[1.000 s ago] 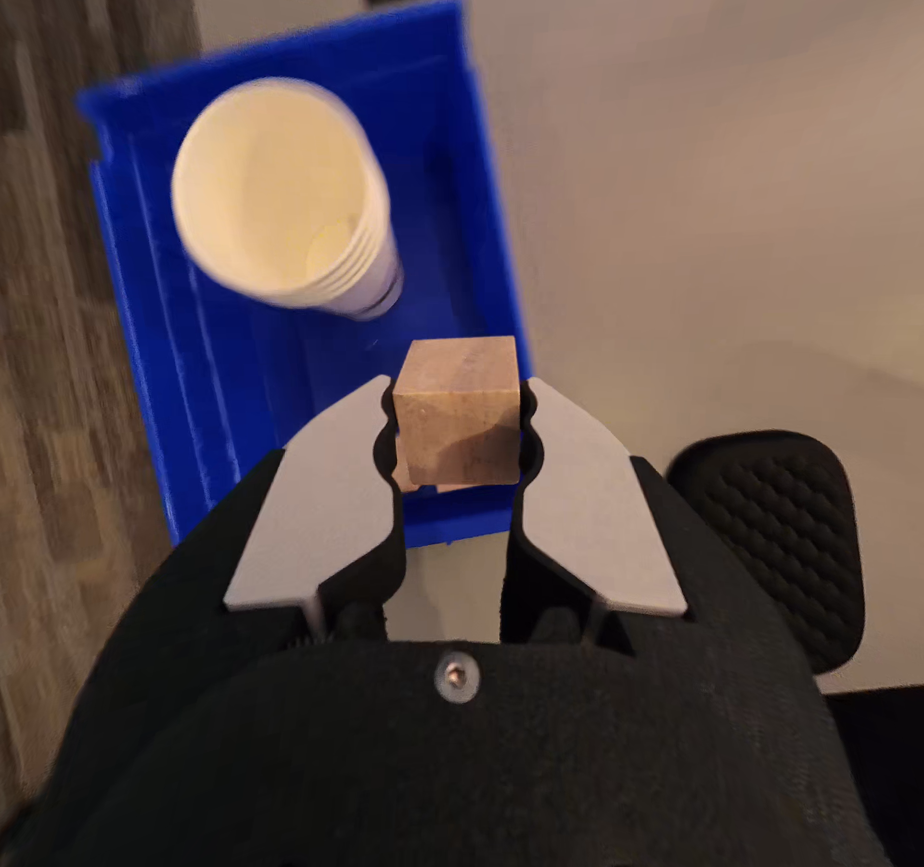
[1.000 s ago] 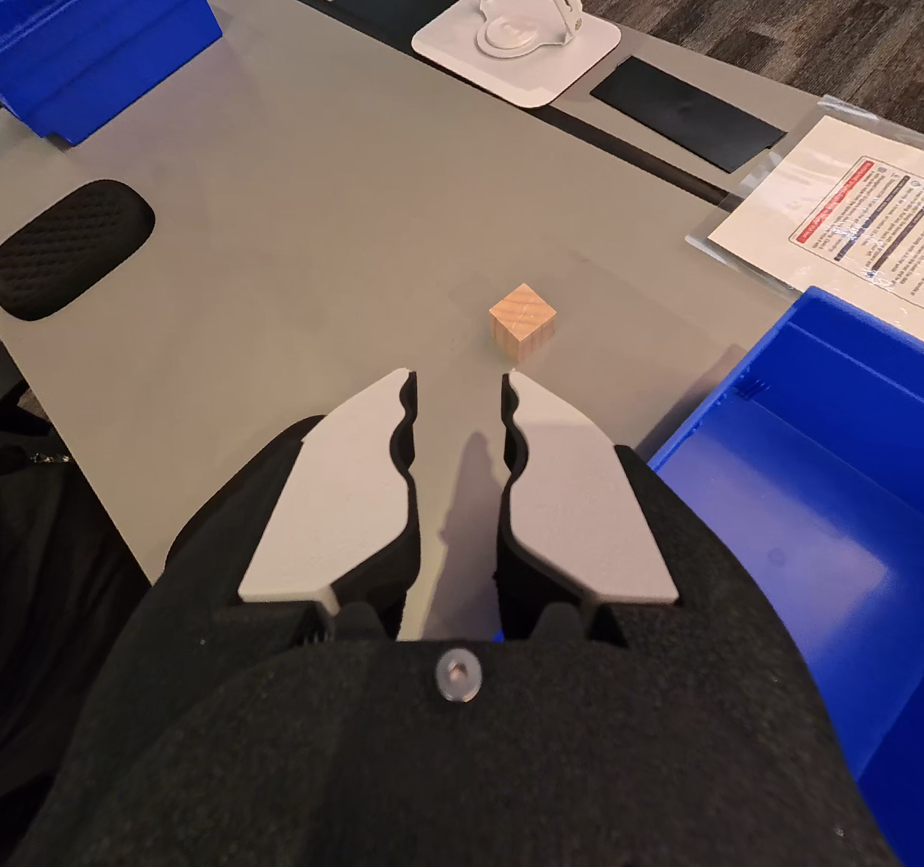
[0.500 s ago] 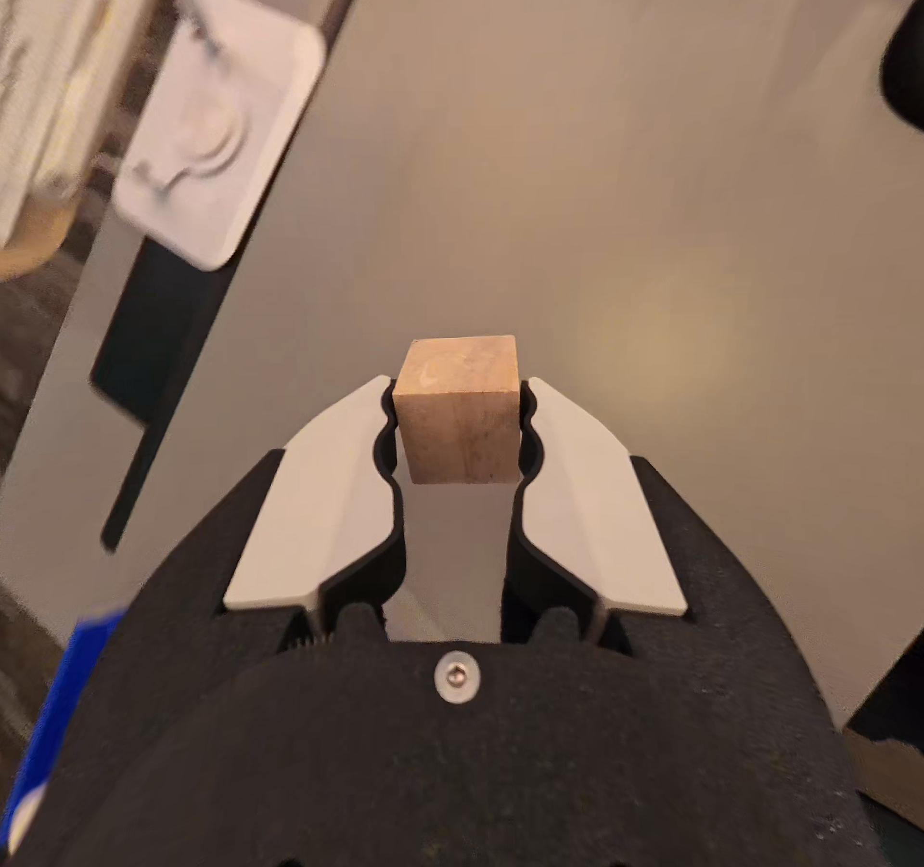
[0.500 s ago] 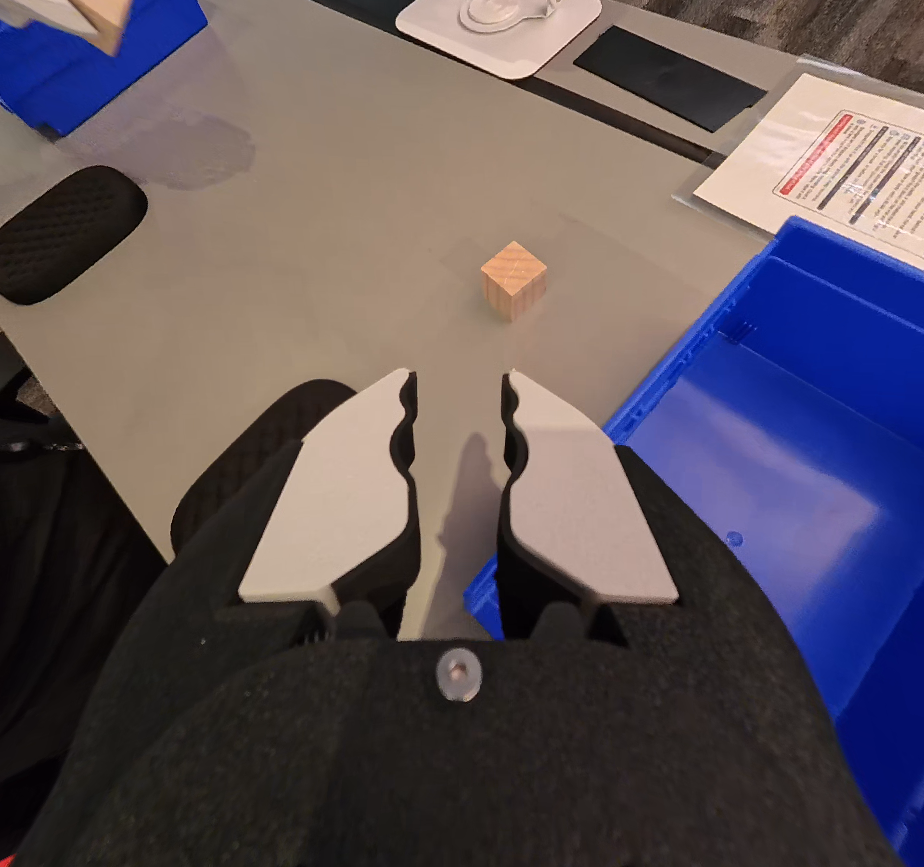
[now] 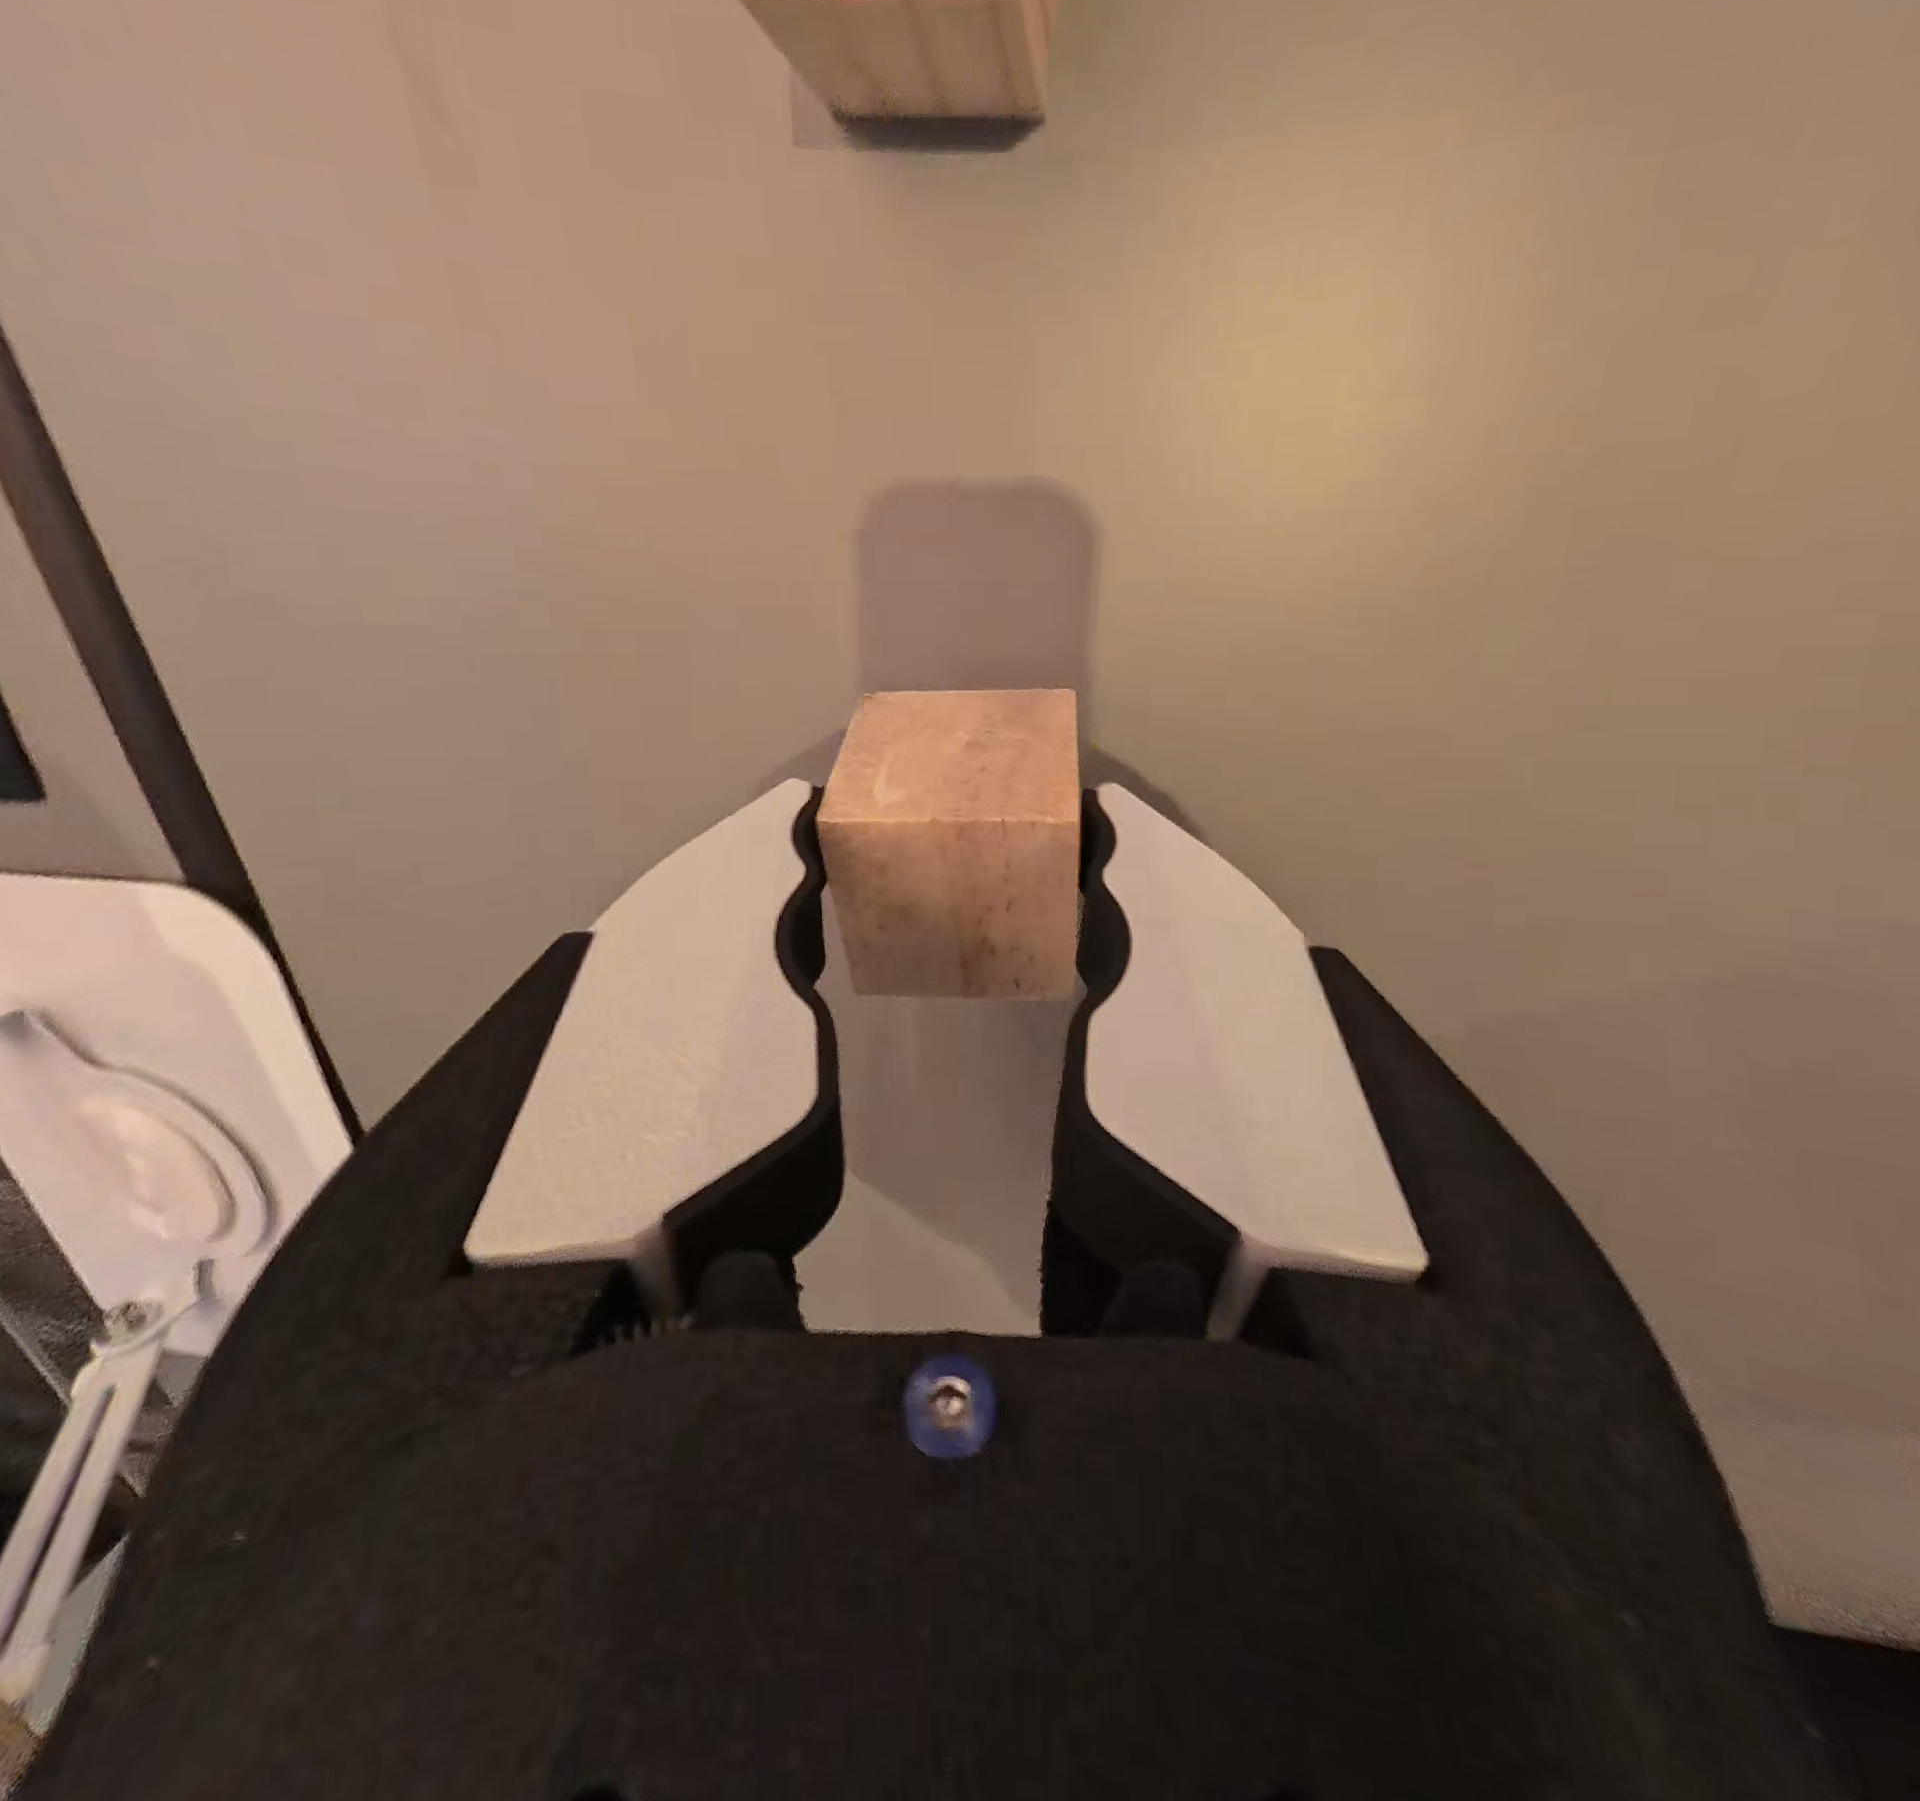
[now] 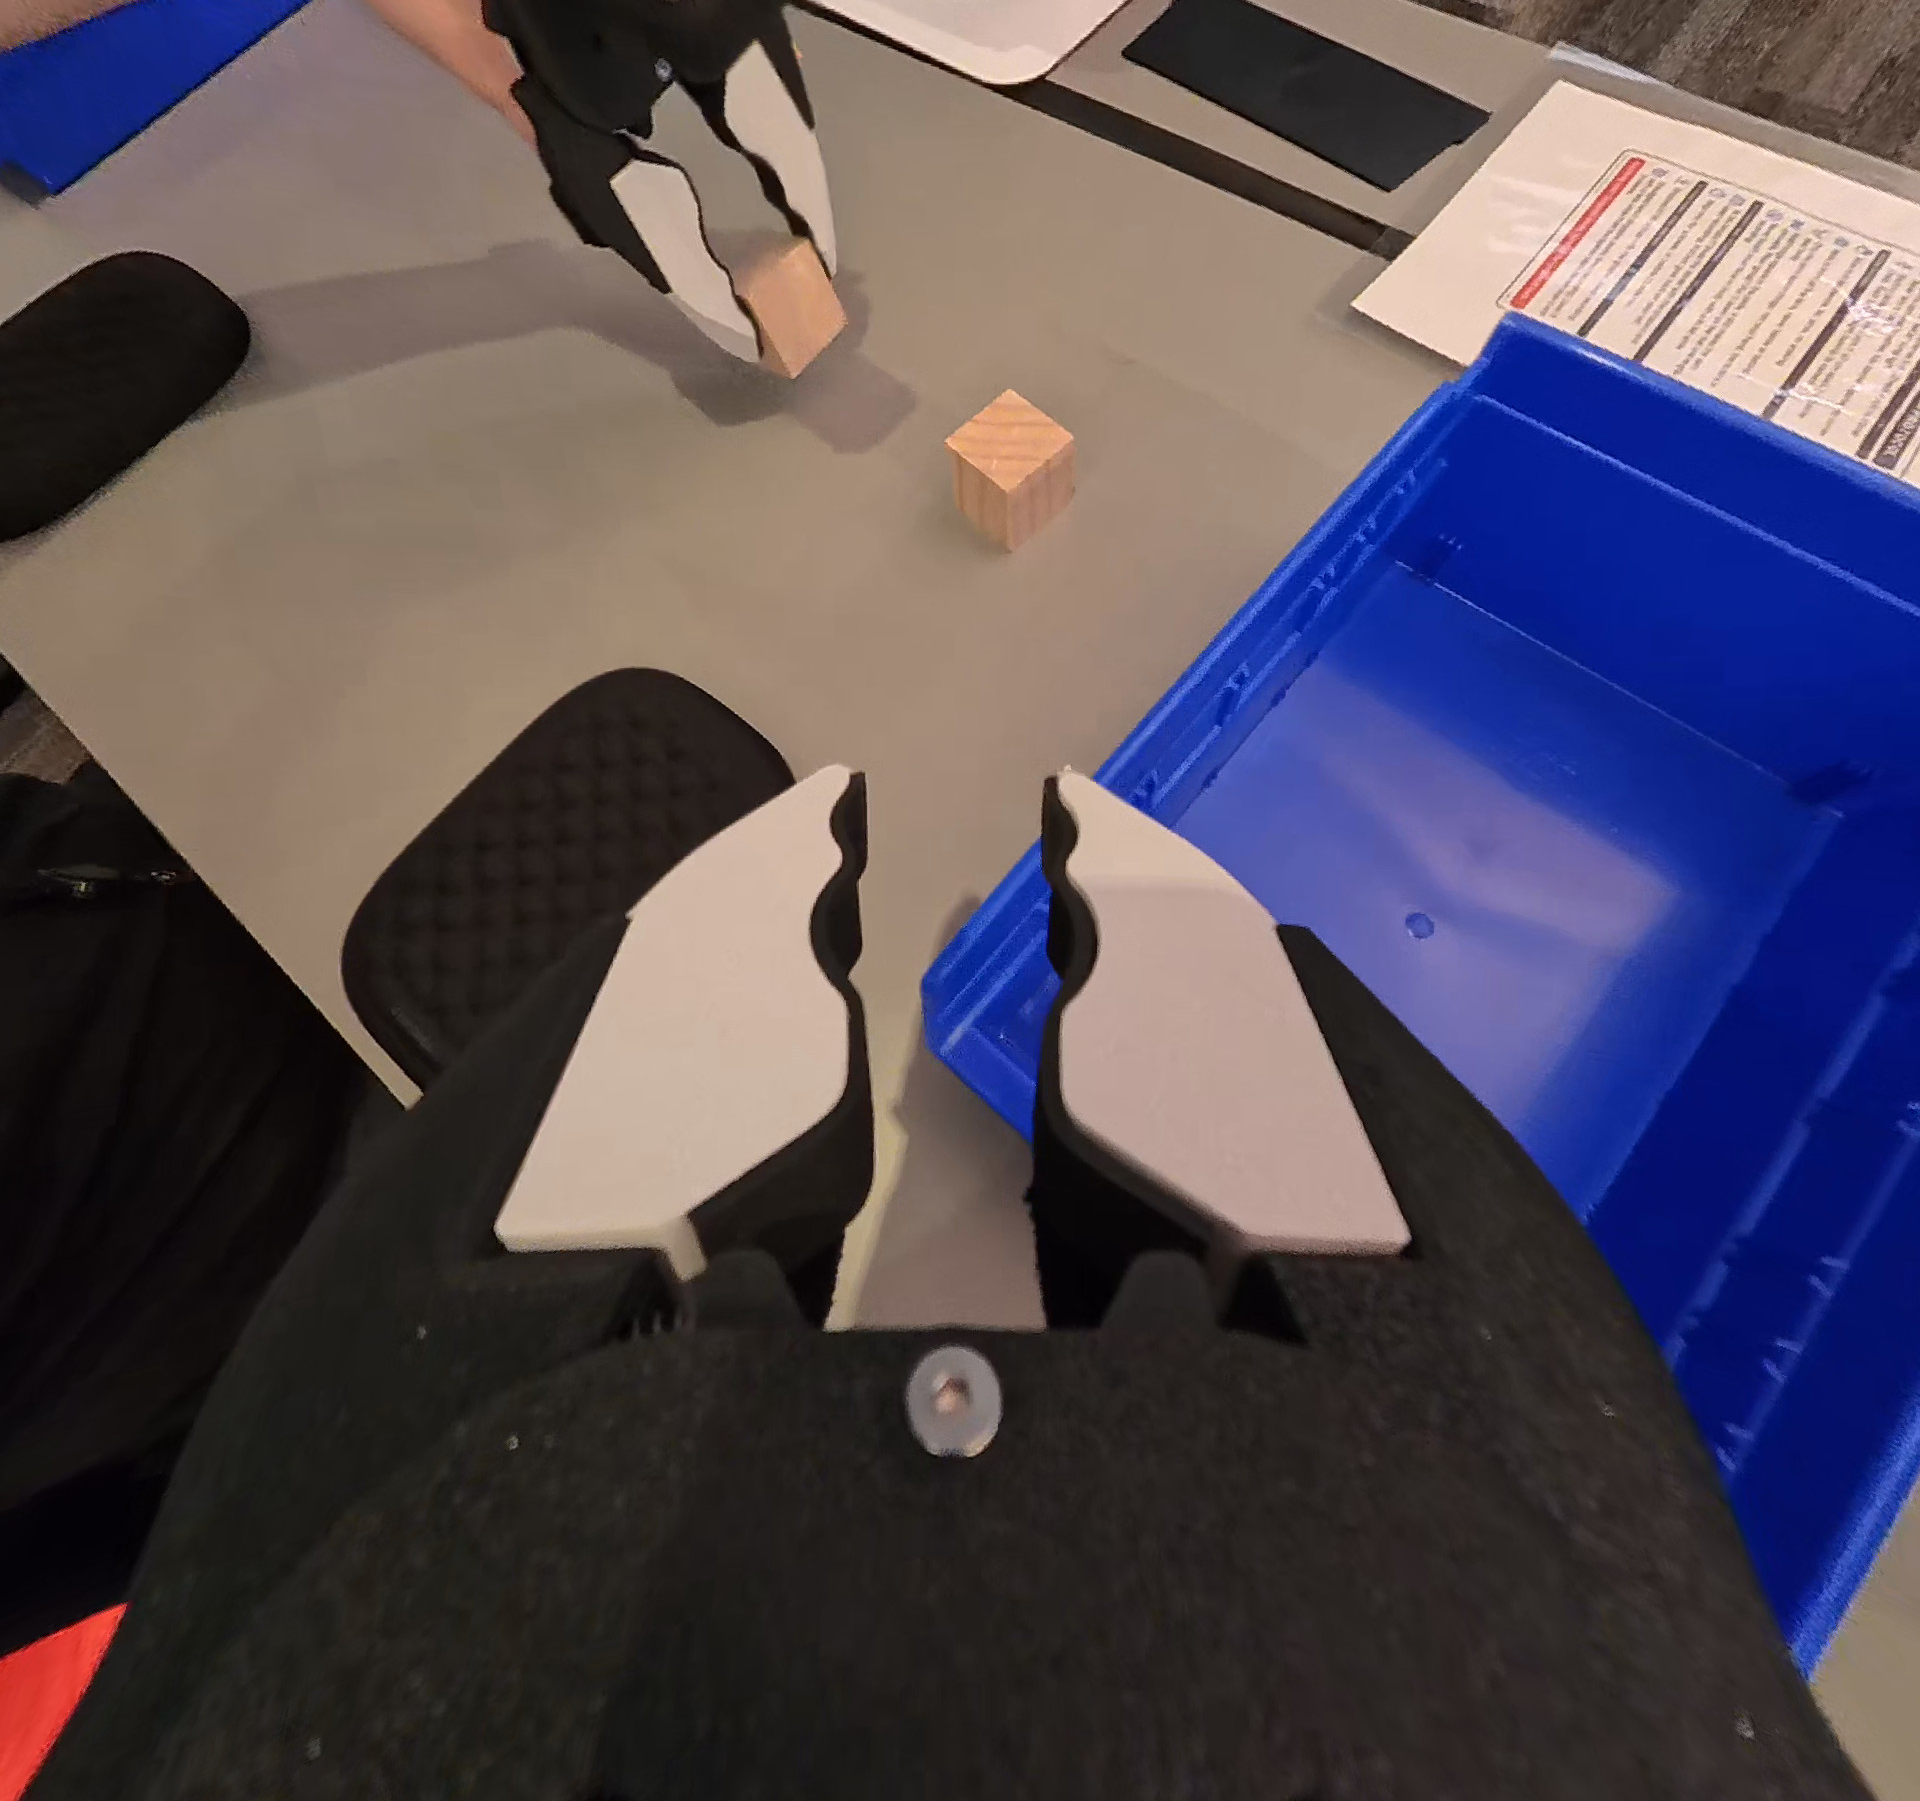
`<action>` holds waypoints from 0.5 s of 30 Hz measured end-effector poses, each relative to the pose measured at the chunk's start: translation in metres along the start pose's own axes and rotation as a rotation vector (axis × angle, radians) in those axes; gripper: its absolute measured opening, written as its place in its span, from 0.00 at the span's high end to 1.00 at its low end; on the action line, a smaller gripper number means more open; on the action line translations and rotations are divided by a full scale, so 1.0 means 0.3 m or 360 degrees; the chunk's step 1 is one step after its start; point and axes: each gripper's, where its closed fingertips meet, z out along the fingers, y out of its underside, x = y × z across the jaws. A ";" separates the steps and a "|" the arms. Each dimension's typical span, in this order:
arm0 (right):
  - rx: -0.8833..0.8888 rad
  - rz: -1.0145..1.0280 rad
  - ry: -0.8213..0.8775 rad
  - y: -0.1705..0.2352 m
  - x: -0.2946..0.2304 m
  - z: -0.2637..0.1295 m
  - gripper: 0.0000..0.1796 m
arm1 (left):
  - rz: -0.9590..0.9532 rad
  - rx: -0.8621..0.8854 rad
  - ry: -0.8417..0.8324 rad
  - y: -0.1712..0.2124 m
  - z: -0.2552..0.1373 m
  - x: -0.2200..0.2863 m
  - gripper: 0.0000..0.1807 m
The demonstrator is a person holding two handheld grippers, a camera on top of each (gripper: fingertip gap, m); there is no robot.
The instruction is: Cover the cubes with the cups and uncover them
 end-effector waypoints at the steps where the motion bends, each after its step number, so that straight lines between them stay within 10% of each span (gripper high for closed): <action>1: -0.0006 0.0000 0.0002 0.009 0.008 -0.001 0.83 | -0.0001 -0.0033 0.0024 -0.002 0.009 -0.006 0.75; 15: -0.0003 0.0056 -0.0052 0.071 0.073 0.046 0.82 | 0.0035 -0.0244 0.0076 0.045 0.067 -0.028 0.75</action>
